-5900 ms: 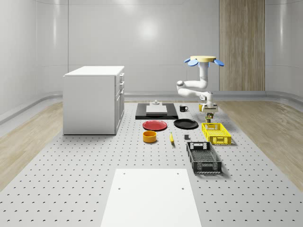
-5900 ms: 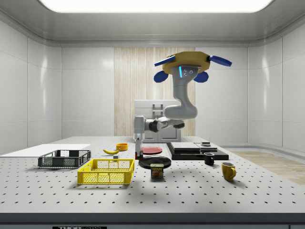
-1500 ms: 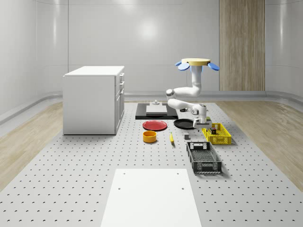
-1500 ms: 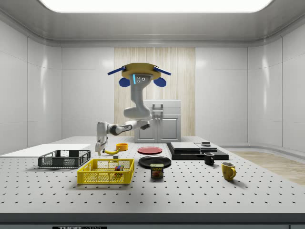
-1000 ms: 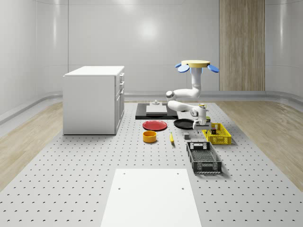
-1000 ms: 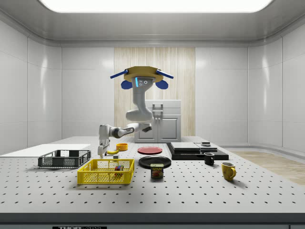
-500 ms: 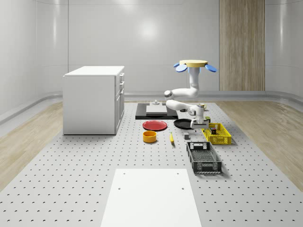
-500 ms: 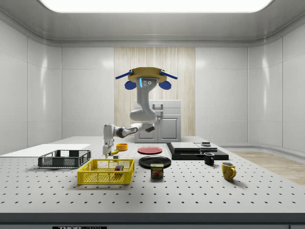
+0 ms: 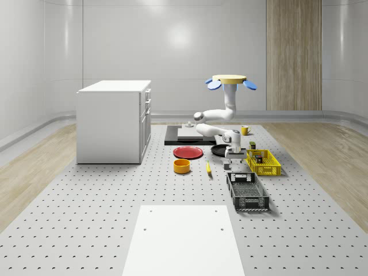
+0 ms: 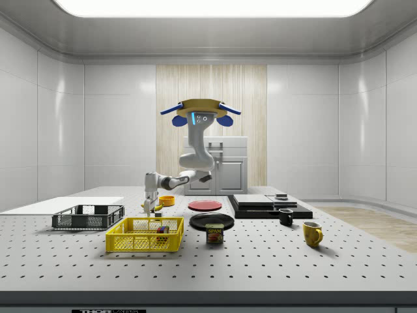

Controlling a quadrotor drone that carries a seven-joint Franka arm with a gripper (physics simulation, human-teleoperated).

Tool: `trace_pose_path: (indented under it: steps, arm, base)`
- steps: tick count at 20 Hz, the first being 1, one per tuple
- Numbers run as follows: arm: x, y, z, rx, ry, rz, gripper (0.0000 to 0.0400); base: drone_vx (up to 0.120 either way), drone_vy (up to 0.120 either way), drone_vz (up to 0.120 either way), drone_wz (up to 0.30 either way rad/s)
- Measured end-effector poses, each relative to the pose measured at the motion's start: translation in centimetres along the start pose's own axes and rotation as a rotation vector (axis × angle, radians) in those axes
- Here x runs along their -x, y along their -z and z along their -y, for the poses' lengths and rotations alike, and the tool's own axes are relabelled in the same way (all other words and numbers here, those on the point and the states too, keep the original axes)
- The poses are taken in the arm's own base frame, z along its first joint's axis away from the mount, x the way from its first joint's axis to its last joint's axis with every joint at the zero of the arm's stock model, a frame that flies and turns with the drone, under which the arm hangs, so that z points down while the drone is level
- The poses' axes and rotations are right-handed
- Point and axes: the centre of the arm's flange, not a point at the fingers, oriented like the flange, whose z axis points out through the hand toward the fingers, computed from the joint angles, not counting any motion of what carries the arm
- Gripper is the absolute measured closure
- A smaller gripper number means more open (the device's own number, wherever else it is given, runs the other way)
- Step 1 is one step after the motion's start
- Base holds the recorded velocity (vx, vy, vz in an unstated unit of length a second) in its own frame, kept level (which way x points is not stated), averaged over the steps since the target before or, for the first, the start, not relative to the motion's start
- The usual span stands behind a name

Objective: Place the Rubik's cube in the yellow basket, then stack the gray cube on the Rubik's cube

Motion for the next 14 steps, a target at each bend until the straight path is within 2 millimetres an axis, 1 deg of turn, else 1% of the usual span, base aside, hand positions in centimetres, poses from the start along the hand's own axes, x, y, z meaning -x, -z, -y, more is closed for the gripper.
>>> trace_pose_path:
  steps: [4, 9, 12, 13, 14]
  arm:
    - [0.00, 0.00, 0.00, 0.000, 0.000, 0.000, 0.0000]
    - [0.00, 0.00, 0.00, 0.000, 0.000, 0.000, 0.0000]
    - [0.00, 0.00, 0.00, 0.000, 0.000, 0.000, 0.0000]
    - [0.00, 0.00, 0.00, 0.000, 0.000, 0.000, 0.0000]
    - [0.00, 0.00, 0.00, 0.000, 0.000, 0.000, 0.0000]
  base:
    - [0.000, -0.120, 0.000, 0.000]
    - [-0.112, -0.120, 0.000, 0.000]
    - [0.000, -0.120, 0.000, 0.000]
    - [0.000, -0.080, 0.000, 0.000]
    - [0.000, 0.000, 0.000, 0.000]
